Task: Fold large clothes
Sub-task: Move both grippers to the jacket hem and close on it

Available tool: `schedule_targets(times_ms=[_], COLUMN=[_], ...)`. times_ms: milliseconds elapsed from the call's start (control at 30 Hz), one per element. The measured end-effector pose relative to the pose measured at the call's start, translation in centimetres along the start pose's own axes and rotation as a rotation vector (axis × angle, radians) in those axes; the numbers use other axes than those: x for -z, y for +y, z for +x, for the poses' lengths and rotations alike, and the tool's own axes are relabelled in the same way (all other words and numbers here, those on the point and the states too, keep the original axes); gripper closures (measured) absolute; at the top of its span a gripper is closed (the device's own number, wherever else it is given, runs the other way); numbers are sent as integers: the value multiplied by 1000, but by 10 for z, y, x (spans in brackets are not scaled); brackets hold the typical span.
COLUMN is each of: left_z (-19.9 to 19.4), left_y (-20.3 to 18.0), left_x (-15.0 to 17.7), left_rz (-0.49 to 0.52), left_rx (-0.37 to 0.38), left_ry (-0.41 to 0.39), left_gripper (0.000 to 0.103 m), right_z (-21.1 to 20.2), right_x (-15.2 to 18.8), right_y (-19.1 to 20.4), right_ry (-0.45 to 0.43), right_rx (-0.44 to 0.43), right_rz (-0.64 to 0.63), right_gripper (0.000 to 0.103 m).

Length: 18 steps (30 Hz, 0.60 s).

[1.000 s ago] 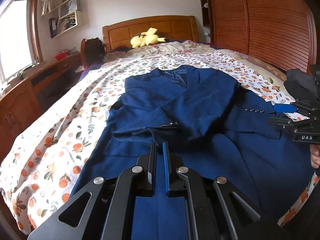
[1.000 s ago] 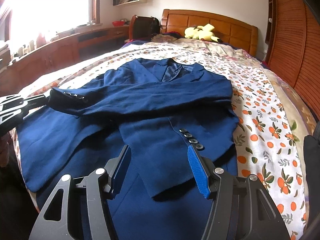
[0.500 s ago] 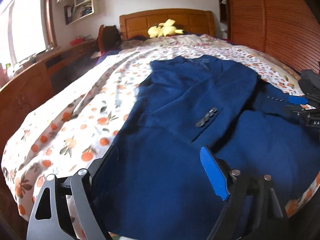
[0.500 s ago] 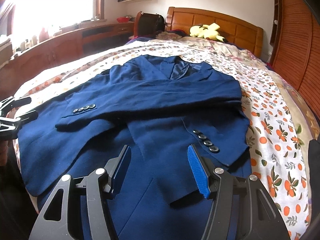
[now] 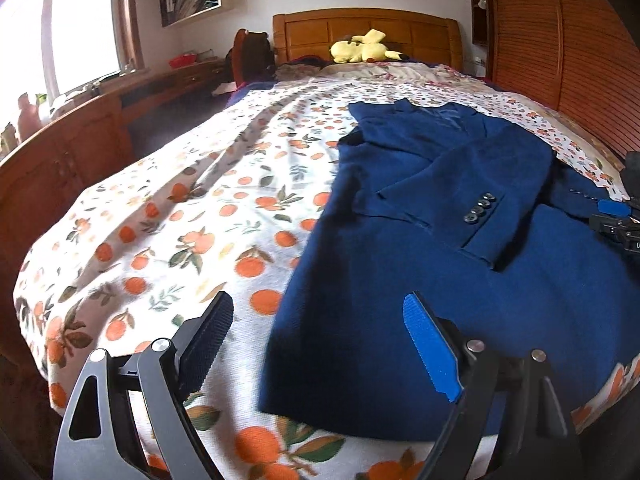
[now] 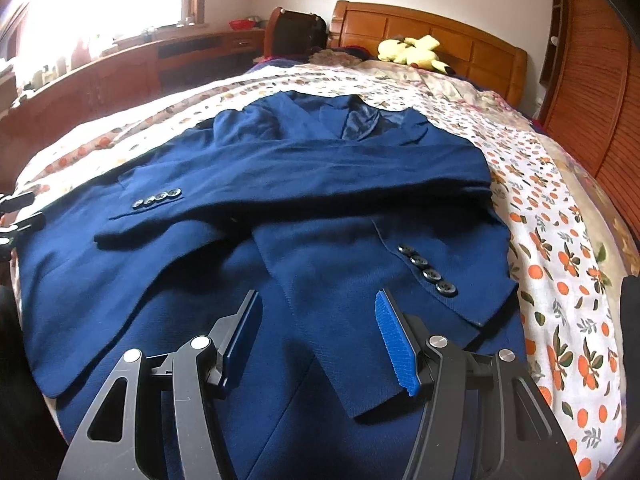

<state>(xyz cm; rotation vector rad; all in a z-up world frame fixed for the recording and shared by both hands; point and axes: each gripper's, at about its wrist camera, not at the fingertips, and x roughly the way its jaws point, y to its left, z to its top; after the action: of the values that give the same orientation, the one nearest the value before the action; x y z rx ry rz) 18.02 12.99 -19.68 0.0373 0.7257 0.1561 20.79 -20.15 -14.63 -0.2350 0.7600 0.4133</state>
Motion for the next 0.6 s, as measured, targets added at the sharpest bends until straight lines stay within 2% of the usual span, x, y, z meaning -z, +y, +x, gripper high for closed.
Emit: schedule_targets(times_ms=[300,333,367,600], left_z=[-6,-6,-6,-1], left_y=[18,19,20,25], left_x=[10,11,12,18], left_rz=[-14,-15,-14,-15], left_rx=[-12,-11,-12,-8], left_ry=[10,11,12,26], left_gripper=[15,15,15,15], right_z=[-15,-18,-19,-37], right_x=[-2,-1,0,20], right_y=[-9,-11,-12,-30], right_ry=[-20,-18,-12,34], right_rx=[30,29,35,92], right_rz=[21,19,12,-24], right_gripper=[47,43,38,38])
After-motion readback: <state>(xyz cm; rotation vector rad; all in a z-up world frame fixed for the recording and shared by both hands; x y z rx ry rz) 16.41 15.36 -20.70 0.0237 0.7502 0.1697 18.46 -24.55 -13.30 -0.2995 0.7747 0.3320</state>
